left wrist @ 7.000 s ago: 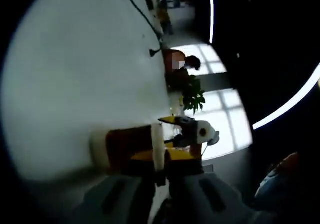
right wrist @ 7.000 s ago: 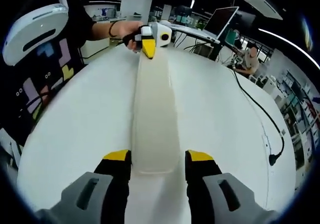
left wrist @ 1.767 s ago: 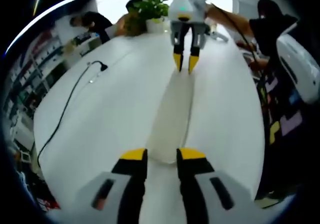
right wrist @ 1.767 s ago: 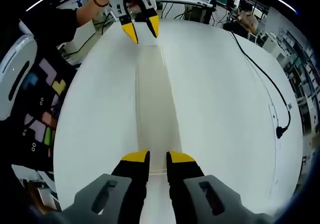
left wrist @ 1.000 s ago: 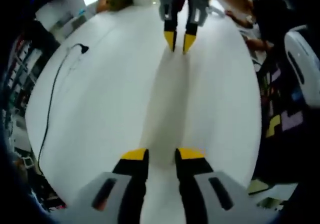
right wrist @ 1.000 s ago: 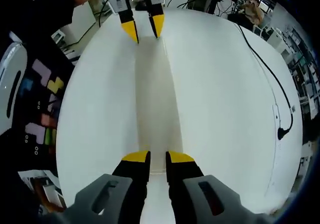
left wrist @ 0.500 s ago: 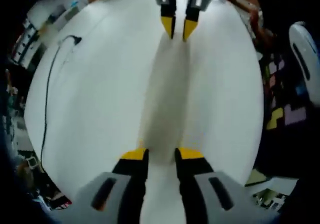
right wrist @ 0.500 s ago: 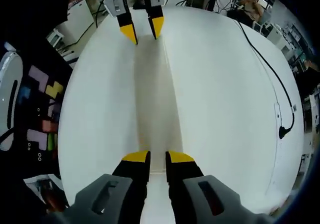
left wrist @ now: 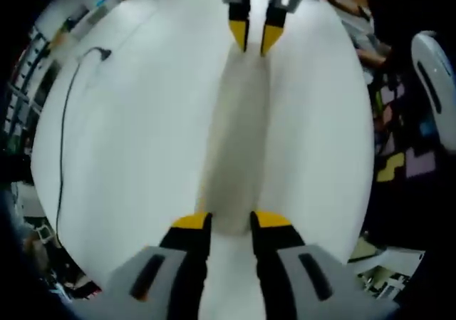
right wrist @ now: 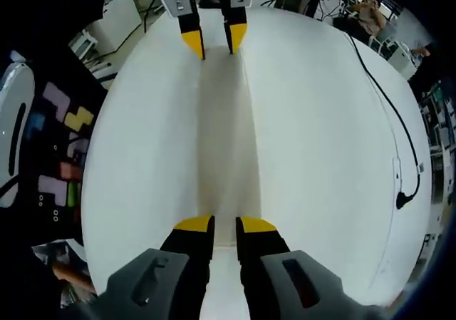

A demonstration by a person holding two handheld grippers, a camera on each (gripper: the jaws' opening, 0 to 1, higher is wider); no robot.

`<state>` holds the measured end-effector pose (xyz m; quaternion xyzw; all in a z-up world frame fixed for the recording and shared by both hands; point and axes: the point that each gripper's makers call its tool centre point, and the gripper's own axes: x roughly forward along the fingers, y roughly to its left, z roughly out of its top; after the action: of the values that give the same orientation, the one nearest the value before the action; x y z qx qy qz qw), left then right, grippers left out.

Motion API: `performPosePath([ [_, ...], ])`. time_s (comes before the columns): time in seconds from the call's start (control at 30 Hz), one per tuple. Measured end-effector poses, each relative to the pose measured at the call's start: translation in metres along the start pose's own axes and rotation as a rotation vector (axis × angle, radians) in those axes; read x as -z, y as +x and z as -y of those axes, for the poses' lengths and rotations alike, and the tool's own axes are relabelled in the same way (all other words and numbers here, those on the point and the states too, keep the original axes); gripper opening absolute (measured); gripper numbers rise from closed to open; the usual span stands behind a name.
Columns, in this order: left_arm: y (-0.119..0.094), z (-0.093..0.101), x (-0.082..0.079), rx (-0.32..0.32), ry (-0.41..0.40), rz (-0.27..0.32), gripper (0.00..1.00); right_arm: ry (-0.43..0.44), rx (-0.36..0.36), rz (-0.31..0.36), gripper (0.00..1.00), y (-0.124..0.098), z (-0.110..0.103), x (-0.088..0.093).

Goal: Arrange the utensils inside the cutlery case until each visible utensil rests in its matching compartment.

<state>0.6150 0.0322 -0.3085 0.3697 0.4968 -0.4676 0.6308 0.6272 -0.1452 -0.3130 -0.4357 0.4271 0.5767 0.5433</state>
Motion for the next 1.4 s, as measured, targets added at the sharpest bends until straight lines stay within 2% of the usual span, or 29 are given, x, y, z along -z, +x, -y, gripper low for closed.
performPosePath([
  [0.13,-0.0001,-0.0008,0.0001,0.008,-0.004,-0.004,0.24,-0.029,0.004,0.006,0.11,-0.0002,0.0000,-0.0011],
  [0.37,0.0007,-0.0008,-0.0010,0.010,0.001,-0.024,0.24,0.002,0.017,0.025,0.11,-0.0007,0.0010,-0.0012],
  [0.57,0.0009,-0.0002,-0.0013,0.018,0.003,-0.044,0.24,-0.010,0.018,0.011,0.11,-0.0004,-0.0008,-0.0005],
  [0.8,0.0011,-0.0002,-0.0016,0.019,0.003,-0.038,0.24,-0.026,0.013,0.010,0.10,-0.0003,-0.0015,-0.0001],
  [1.1,0.0022,-0.0009,-0.0021,0.032,0.013,-0.100,0.24,-0.017,0.010,0.008,0.09,0.0002,-0.0017,-0.0002],
  [1.4,0.0024,-0.0017,-0.0018,0.034,0.018,-0.095,0.24,-0.029,-0.010,0.003,0.09,0.0006,-0.0001,-0.0004],
])
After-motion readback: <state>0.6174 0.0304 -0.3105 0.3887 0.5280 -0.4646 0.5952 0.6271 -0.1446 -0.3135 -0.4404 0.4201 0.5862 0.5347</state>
